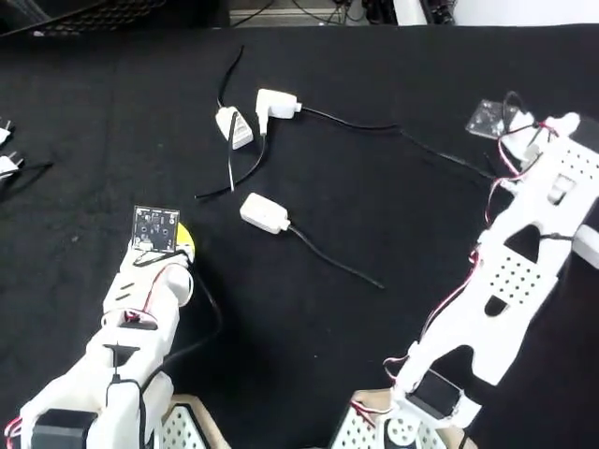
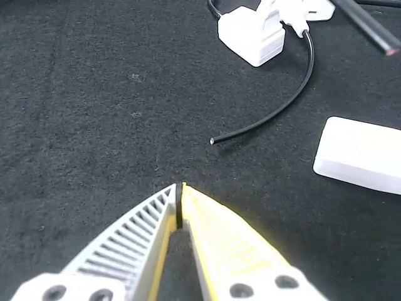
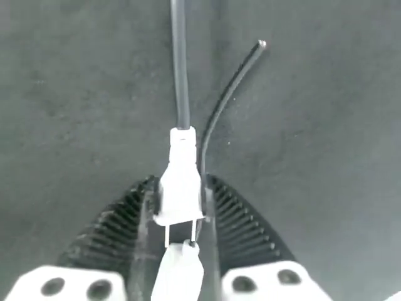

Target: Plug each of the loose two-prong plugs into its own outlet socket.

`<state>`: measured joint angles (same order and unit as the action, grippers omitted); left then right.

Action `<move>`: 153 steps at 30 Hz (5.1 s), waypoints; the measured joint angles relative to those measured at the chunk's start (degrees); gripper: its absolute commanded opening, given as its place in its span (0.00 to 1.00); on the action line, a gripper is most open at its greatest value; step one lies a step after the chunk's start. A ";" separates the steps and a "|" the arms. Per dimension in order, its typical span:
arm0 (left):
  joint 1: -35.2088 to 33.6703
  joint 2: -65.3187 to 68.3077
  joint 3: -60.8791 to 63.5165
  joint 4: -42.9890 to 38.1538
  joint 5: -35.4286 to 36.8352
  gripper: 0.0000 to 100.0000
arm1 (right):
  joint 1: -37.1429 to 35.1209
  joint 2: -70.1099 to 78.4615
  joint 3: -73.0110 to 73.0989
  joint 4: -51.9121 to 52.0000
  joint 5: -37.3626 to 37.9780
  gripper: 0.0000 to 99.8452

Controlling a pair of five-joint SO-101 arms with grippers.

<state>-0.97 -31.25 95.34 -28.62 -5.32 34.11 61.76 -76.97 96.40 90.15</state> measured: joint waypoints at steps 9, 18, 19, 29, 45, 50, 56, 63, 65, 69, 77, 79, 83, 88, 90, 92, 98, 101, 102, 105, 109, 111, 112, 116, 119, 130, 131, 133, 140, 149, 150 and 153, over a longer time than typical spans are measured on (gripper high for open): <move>0.00 0.00 0.00 0.00 0.00 0.03 | -3.16 0.00 -10.90 3.08 -10.29 0.01; 1.93 0.00 0.00 0.00 -0.09 0.03 | -14.15 0.00 -11.69 3.25 -31.21 0.01; 2.20 0.00 0.00 0.00 -0.09 0.03 | -16.09 0.00 -11.69 3.25 -33.76 0.01; 2.29 0.00 0.00 0.00 -0.09 0.03 | -35.87 -2.20 -11.69 3.25 -57.93 0.01; 13.54 0.00 0.00 -7.74 0.00 0.03 | -58.37 -7.65 -11.69 3.25 -84.84 0.01; 17.85 0.00 0.00 -11.96 -0.09 0.03 | -58.55 -7.65 -11.69 3.25 -86.33 0.01; 18.99 0.62 -1.49 -9.76 -0.09 0.03 | -60.31 -7.65 -11.69 3.25 -88.79 0.01; 14.77 6.24 -12.13 -4.48 -0.09 0.03 | -61.27 -7.65 -12.66 3.25 -89.05 0.01; 14.77 8.00 -12.84 -8.26 -0.09 0.03 | -61.27 -7.74 -14.77 3.25 -89.05 0.01; 14.77 10.73 -13.01 -19.87 -0.09 0.03 | -61.27 -12.57 -15.74 3.25 -89.05 0.01; 11.78 10.81 -10.37 -41.05 9.58 0.03 | -56.26 -22.07 -14.95 3.25 -95.21 0.01; 8.97 9.05 -10.20 -44.75 15.38 0.03 | -53.63 -23.74 -14.07 3.25 -97.14 0.01; 5.19 5.01 -9.49 -46.86 26.73 0.03 | -51.96 -25.67 -8.88 3.25 -96.18 0.01; 7.30 2.90 -6.24 -46.95 31.82 0.03 | -55.47 -29.01 -1.93 3.25 -91.16 0.01; 10.46 2.46 -3.78 -46.95 32.09 0.03 | -58.02 -31.03 -0.35 3.25 -90.46 0.01; 14.51 2.37 -1.23 -47.30 32.09 0.03 | -59.52 -32.62 0.88 3.25 -90.11 0.01; 19.08 2.37 -0.26 -47.47 31.91 0.03 | -63.21 -34.46 6.24 3.25 -89.05 0.01; 19.87 1.85 -0.18 -48.53 27.96 0.03 | -64.70 -34.46 8.00 3.25 -86.59 0.01; 20.31 1.49 -0.09 -49.05 26.11 0.03 | -65.14 -34.46 8.53 3.25 -85.80 0.01; 21.27 0.97 -0.09 -49.41 21.71 0.03 | -65.41 -34.46 9.14 3.25 -84.75 0.01; 21.54 0.97 -0.09 -49.49 20.13 0.03 | -65.41 -34.46 10.55 3.25 -84.66 0.01; 21.45 0.97 -0.09 -49.49 20.04 0.03 | -65.49 -34.46 10.90 3.25 -84.66 0.01; 21.45 0.97 -0.09 -49.49 20.04 0.03 | -65.49 -34.46 11.34 3.25 -84.66 0.01; 21.45 0.97 -0.09 -49.49 20.04 0.03 | -65.41 -34.46 12.48 3.25 -84.66 0.01; 21.45 0.97 -0.09 -49.49 20.04 0.03 | -65.41 -34.46 12.48 3.25 -84.66 0.01; 19.87 0.97 -0.09 -49.49 20.04 0.03 | -65.58 -34.46 16.44 3.25 -82.20 0.01; 19.87 0.97 -0.09 -49.49 20.04 0.03 | -65.58 -34.73 17.14 3.25 -82.20 0.01; 19.87 0.97 -0.09 -49.49 20.04 0.03 | -65.58 -36.66 19.25 3.25 -82.20 0.01; 17.32 1.49 -1.76 -44.48 19.96 0.03 | -67.08 -44.92 28.48 2.81 -82.29 0.01; 17.41 2.64 -0.26 -49.67 20.04 0.03 | -67.16 -46.86 31.03 1.05 -82.29 0.01; 17.41 2.81 -0.26 -51.43 20.04 0.03 | -66.90 -47.38 31.03 0.35 -82.20 0.01; 18.55 2.81 -0.09 -53.19 19.96 0.03 | -66.29 -47.74 32.97 -1.32 -81.93 0.01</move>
<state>17.58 -28.44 95.25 -81.80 14.64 -32.18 14.02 -44.00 95.08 8.22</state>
